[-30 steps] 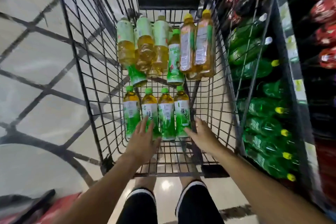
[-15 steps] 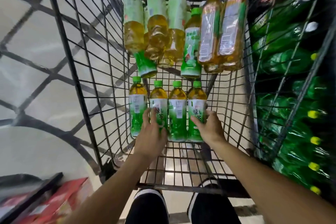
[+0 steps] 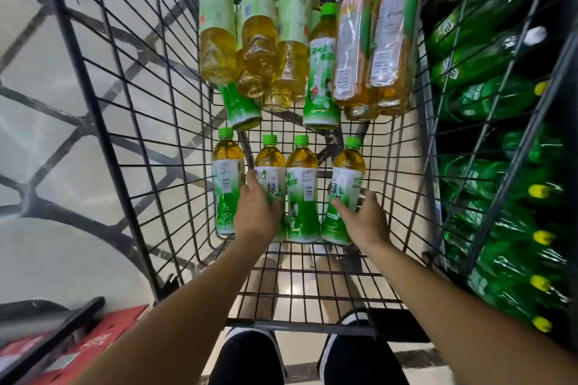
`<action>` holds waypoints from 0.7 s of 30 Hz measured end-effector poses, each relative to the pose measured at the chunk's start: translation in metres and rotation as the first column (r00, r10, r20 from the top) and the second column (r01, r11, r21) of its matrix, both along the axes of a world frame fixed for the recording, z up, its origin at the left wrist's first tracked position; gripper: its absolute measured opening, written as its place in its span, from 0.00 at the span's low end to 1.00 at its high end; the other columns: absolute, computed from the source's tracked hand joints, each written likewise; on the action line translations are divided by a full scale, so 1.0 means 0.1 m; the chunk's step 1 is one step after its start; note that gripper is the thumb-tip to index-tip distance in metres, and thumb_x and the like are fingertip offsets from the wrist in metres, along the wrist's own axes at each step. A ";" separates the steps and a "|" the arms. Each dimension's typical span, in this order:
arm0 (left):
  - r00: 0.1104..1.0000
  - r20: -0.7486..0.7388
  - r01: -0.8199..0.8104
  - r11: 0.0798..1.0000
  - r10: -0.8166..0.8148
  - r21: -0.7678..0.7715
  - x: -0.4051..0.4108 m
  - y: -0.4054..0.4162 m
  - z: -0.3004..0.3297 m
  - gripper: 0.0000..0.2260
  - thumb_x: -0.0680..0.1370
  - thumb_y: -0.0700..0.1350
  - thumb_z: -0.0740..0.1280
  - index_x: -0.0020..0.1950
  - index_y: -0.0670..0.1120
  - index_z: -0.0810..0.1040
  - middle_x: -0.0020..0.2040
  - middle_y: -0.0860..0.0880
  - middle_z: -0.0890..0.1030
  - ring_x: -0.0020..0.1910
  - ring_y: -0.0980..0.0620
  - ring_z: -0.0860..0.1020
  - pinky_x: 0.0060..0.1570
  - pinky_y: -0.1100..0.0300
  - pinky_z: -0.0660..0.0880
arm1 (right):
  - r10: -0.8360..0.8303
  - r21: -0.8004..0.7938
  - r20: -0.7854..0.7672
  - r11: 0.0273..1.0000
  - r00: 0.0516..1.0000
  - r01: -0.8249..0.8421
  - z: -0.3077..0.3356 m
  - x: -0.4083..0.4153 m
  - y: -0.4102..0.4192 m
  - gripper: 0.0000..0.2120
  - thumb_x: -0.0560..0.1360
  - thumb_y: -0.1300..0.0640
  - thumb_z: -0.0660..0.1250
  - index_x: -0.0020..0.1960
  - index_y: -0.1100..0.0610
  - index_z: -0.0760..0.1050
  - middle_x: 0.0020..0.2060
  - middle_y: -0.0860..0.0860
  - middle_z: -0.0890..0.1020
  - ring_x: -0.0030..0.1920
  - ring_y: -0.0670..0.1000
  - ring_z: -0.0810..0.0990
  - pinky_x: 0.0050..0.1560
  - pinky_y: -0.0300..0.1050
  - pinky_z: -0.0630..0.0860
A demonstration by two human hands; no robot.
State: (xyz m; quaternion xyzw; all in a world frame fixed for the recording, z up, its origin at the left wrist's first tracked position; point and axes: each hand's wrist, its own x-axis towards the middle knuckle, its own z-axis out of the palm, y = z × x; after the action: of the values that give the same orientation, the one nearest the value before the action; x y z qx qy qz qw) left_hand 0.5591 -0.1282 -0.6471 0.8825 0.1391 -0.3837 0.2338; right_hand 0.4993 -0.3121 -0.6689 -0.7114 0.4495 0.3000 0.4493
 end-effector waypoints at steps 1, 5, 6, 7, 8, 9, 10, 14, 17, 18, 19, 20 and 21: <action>1.000 -0.007 -0.011 1.000 0.011 0.013 0.00 0.00 0.00 0.37 0.80 0.43 0.70 0.81 0.42 0.51 0.73 0.38 0.69 0.69 0.38 0.74 0.65 0.46 0.74 | 0.007 0.000 -0.001 1.000 1.000 -0.007 -0.03 -0.02 0.01 0.24 0.77 0.51 0.73 0.67 0.60 0.70 0.56 0.53 0.82 0.47 0.51 0.78 0.32 0.32 0.71; 0.991 -0.124 -0.052 0.999 0.051 -0.003 -0.02 0.00 -0.04 0.48 0.77 0.45 0.74 0.82 0.47 0.39 0.71 0.37 0.73 0.67 0.37 0.76 0.66 0.43 0.73 | -0.023 0.004 0.001 1.000 1.000 0.023 -0.11 -0.04 0.04 0.21 0.76 0.50 0.73 0.64 0.57 0.72 0.56 0.54 0.83 0.46 0.51 0.79 0.43 0.41 0.72; 0.985 -0.157 -0.077 0.997 0.072 -0.023 -0.03 0.00 -0.06 0.51 0.76 0.44 0.75 0.82 0.49 0.37 0.71 0.37 0.74 0.67 0.37 0.76 0.67 0.41 0.72 | -0.027 0.002 0.001 1.000 1.000 0.027 -0.13 -0.04 0.04 0.21 0.76 0.51 0.73 0.64 0.58 0.72 0.56 0.54 0.83 0.46 0.51 0.79 0.41 0.39 0.71; 0.981 -0.171 -0.097 0.995 0.089 -0.036 -0.03 0.01 -0.08 0.53 0.75 0.42 0.77 0.82 0.51 0.38 0.69 0.38 0.75 0.66 0.37 0.77 0.68 0.39 0.73 | -0.025 0.002 0.000 1.000 1.000 0.025 -0.15 -0.04 0.05 0.20 0.77 0.52 0.72 0.64 0.58 0.71 0.56 0.55 0.83 0.47 0.52 0.79 0.38 0.37 0.70; 0.981 -0.162 -0.114 0.993 0.106 -0.041 -0.03 0.04 -0.12 0.52 0.73 0.42 0.78 0.81 0.54 0.41 0.66 0.39 0.78 0.64 0.38 0.78 0.65 0.38 0.75 | -0.021 0.002 -0.002 1.000 1.000 0.021 -0.14 -0.03 0.06 0.19 0.78 0.53 0.72 0.64 0.59 0.72 0.56 0.55 0.82 0.47 0.52 0.79 0.36 0.35 0.68; 0.980 -0.150 -0.136 0.990 0.129 -0.041 -0.06 0.08 -0.19 0.49 0.71 0.41 0.79 0.80 0.55 0.47 0.63 0.40 0.79 0.62 0.39 0.80 0.62 0.38 0.77 | -0.022 0.006 -0.006 1.000 1.000 0.022 -0.14 -0.02 0.07 0.18 0.78 0.54 0.71 0.64 0.60 0.72 0.57 0.56 0.82 0.49 0.53 0.80 0.35 0.34 0.67; 0.976 -0.145 -0.170 0.984 0.162 -0.045 -0.07 0.11 -0.23 0.44 0.70 0.42 0.80 0.76 0.53 0.55 0.61 0.42 0.80 0.60 0.40 0.80 0.61 0.38 0.79 | -0.028 0.008 -0.013 1.000 1.000 0.028 -0.12 0.00 0.07 0.18 0.79 0.54 0.70 0.64 0.60 0.72 0.58 0.56 0.82 0.52 0.54 0.81 0.34 0.35 0.66; 0.885 -0.236 -0.435 0.894 0.402 -0.108 -0.02 0.04 -0.02 0.16 0.73 0.43 0.79 0.52 0.48 0.73 0.57 0.44 0.83 0.57 0.42 0.82 0.60 0.43 0.80 | -0.053 0.051 -0.024 0.997 0.998 0.054 0.07 0.01 0.07 0.15 0.80 0.54 0.68 0.64 0.59 0.73 0.56 0.55 0.82 0.48 0.52 0.80 0.35 0.37 0.67; 0.785 -0.289 -0.609 0.766 0.548 -0.205 0.03 -0.03 0.48 0.15 0.73 0.45 0.78 0.56 0.45 0.79 0.60 0.42 0.84 0.57 0.42 0.83 0.63 0.41 0.78 | -0.039 0.088 0.039 0.995 0.998 0.036 0.52 0.06 0.05 0.15 0.80 0.51 0.67 0.63 0.58 0.73 0.53 0.52 0.81 0.42 0.47 0.77 0.40 0.38 0.72; 0.771 -0.277 -0.634 0.732 0.573 -0.249 0.04 -0.04 0.66 0.21 0.73 0.47 0.78 0.63 0.43 0.77 0.62 0.43 0.83 0.58 0.44 0.83 0.64 0.43 0.77 | -0.035 0.102 0.058 0.994 0.998 0.029 0.70 0.08 0.04 0.16 0.80 0.49 0.67 0.63 0.58 0.72 0.54 0.51 0.80 0.45 0.49 0.77 0.47 0.40 0.74; 0.772 -0.262 -0.635 0.721 0.579 -0.278 0.04 -0.03 0.90 0.24 0.74 0.48 0.77 0.66 0.42 0.74 0.63 0.45 0.82 0.59 0.46 0.81 0.65 0.47 0.76 | -0.033 0.122 0.070 0.992 0.997 0.024 0.92 0.10 0.05 0.18 0.80 0.48 0.67 0.63 0.59 0.70 0.55 0.50 0.78 0.50 0.50 0.77 0.53 0.43 0.74; 0.782 -0.243 -0.623 0.709 0.574 -0.330 0.04 -0.05 1.14 0.24 0.76 0.48 0.76 0.68 0.43 0.72 0.63 0.47 0.80 0.59 0.48 0.80 0.63 0.52 0.76 | -0.038 0.134 0.107 0.991 0.994 0.024 1.14 0.11 0.05 0.22 0.80 0.45 0.67 0.65 0.60 0.70 0.58 0.50 0.78 0.55 0.51 0.78 0.58 0.44 0.74; 0.783 -0.243 -0.622 0.696 0.573 -0.359 0.03 -0.03 1.38 0.26 0.77 0.48 0.74 0.71 0.44 0.70 0.64 0.49 0.78 0.59 0.49 0.79 0.60 0.57 0.75 | -0.060 0.151 0.144 0.988 0.988 0.038 1.37 0.12 0.06 0.29 0.78 0.41 0.67 0.68 0.62 0.70 0.62 0.52 0.79 0.60 0.54 0.79 0.61 0.47 0.74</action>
State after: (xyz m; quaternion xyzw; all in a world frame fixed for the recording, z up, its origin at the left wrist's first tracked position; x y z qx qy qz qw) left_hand 0.5623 -0.1317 -0.5091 0.6943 0.3452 -0.3562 0.5215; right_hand 0.5114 -0.3066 -0.5321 -0.6851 0.4087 0.2676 0.5404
